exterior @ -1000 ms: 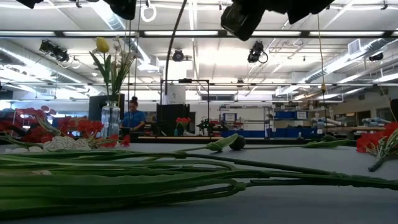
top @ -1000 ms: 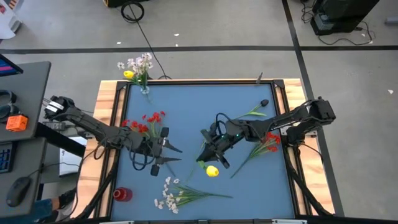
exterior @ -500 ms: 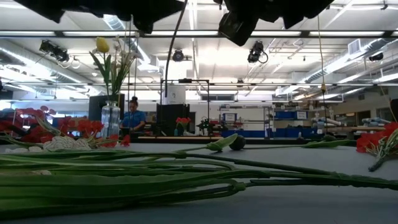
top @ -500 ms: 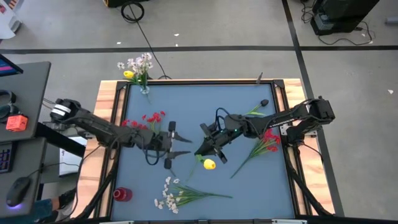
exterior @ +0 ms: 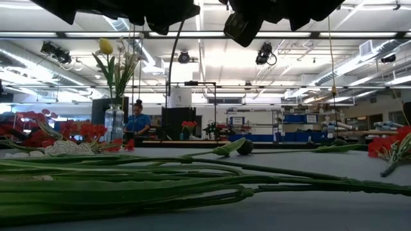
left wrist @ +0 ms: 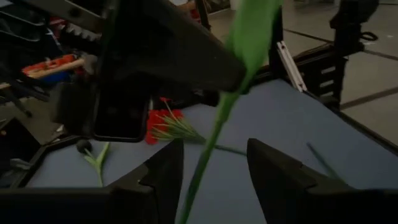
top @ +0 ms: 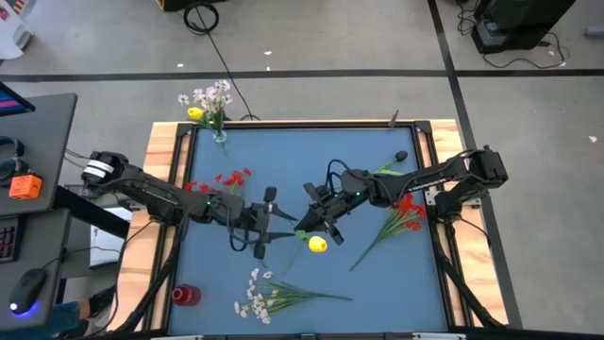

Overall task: Sort flowers into vase by color
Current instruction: Put the yellow flower into the transparent vase

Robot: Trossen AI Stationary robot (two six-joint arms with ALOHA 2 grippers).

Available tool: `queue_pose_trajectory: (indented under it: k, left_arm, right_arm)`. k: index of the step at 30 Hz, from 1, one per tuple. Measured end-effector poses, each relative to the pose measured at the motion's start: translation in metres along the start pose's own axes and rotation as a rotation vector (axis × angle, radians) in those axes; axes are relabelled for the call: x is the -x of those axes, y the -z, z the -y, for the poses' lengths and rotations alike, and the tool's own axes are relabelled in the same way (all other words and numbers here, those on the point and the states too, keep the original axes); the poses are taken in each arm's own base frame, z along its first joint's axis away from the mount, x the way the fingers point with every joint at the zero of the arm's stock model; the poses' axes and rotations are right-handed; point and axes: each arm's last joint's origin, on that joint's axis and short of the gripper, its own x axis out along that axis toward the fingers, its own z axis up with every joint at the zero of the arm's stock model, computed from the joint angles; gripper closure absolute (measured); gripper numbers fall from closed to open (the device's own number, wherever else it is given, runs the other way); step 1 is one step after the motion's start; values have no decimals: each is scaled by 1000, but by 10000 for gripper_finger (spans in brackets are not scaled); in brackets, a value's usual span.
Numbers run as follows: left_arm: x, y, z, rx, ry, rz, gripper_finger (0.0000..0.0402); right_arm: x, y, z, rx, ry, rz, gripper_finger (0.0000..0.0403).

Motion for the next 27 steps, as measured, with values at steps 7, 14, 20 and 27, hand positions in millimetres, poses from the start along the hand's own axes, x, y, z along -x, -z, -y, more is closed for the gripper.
queue_pose_trajectory:
  k: [7,14,20,27]
  left_arm:
    - [0,1,-4,-13,-13,-4,337]
    - [-1,3,-8,-4,28,-7,391]
    - [4,1,-7,40,69,27,396]
    - [24,-2,-10,91,38,121,397]
  right_arm:
    - [1,-2,-2,36,4,-5,373]
    - [4,-7,-4,173,13,9,341]
    - [11,-6,-12,415,-29,45,307]
    - [23,0,-25,634,-69,47,280]
